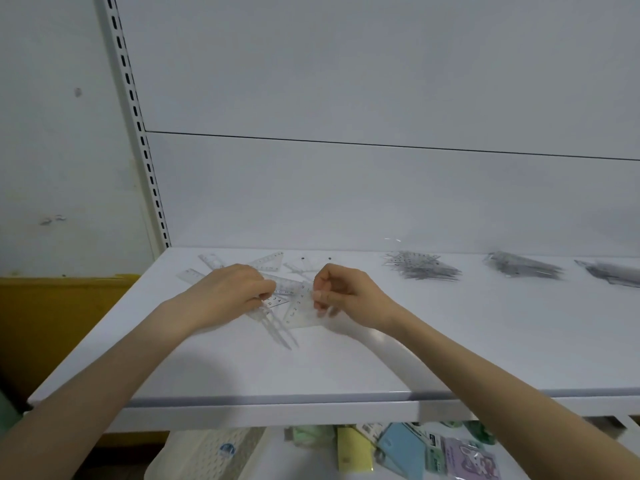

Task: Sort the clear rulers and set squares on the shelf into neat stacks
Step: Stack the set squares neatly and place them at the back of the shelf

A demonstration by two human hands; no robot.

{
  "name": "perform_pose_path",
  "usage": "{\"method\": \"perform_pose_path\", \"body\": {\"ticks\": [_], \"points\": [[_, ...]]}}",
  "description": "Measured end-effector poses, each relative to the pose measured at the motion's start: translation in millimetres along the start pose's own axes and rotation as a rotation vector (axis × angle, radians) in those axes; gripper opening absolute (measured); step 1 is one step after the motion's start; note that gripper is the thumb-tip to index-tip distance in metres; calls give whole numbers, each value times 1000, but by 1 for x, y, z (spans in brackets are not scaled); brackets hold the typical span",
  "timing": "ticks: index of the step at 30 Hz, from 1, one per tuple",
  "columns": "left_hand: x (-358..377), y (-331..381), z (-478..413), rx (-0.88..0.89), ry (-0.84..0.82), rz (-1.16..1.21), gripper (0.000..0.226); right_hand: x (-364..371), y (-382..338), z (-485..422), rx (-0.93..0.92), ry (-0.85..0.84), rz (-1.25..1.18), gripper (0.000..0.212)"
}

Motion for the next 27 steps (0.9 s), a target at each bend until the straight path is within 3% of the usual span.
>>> {"method": "perform_pose_path", "body": {"ticks": [2, 4, 9, 13, 21, 27], "points": [[-4, 9, -2, -50, -15, 74, 7, -10, 0, 5, 53, 57, -21, 9], [-10, 19, -7, -65, 8, 120, 27, -23, 2, 12, 113, 120, -45, 12], [-12, 38, -24, -122, 101, 292, 28, -62, 16, 40, 221, 277, -56, 16], [-4, 55, -38, -174, 123, 437, 35, -84, 23, 67, 276, 307, -85, 13], [21, 82, -62, -92, 47, 379, 35, -107, 35, 117, 273, 231, 44, 60], [29, 111, -89, -51, 87, 313, 41, -118, 45, 147, 262, 324, 222, 67]]}}
Point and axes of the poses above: each hand's wrist, its own z-axis away from the middle knuckle, its own x-axis out of the palm, y = z × x, the point moved 1 cm from there along -z, towards the middle knuckle, and after that the axes turned 9 degrees about z, right-handed, at the moved point
